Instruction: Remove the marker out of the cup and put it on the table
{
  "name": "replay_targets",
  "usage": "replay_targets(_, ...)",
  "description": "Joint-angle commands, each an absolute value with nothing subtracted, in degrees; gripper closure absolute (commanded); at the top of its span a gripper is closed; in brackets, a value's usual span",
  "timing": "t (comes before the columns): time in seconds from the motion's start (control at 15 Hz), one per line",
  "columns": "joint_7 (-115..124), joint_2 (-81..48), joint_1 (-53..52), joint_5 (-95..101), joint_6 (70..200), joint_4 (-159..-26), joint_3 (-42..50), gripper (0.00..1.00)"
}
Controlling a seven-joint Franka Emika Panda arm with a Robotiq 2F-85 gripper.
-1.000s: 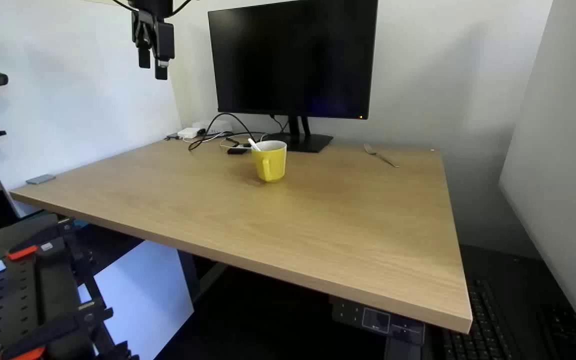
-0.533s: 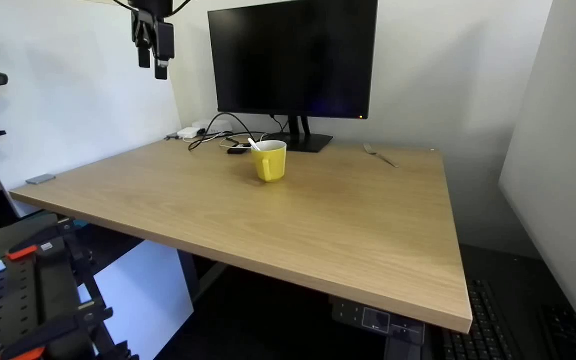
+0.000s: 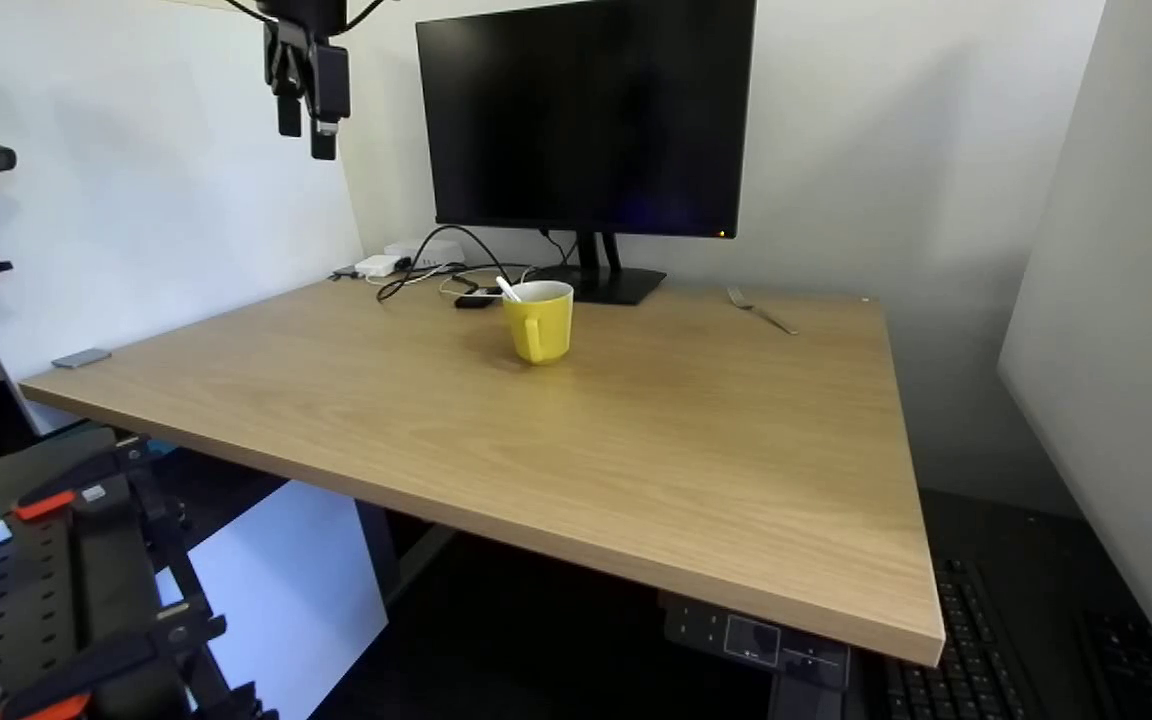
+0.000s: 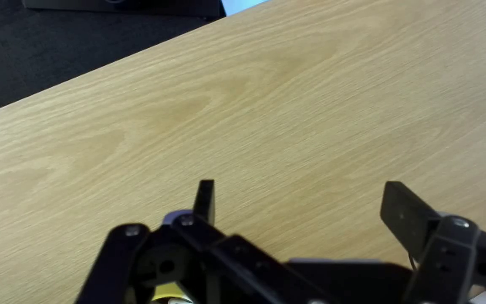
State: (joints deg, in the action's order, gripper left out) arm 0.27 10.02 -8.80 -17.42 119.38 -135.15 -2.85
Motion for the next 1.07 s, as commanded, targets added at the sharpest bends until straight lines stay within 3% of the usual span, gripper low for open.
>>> replay_targets(0.0, 1.34, 6.19, -7.56, -17.36, 118.13, -131.13, -3.52, 0.0)
replay_targets(1.0, 16.04, -27.83, -2.49, -21.55, 95.08, -91.6, -2.21, 0.0)
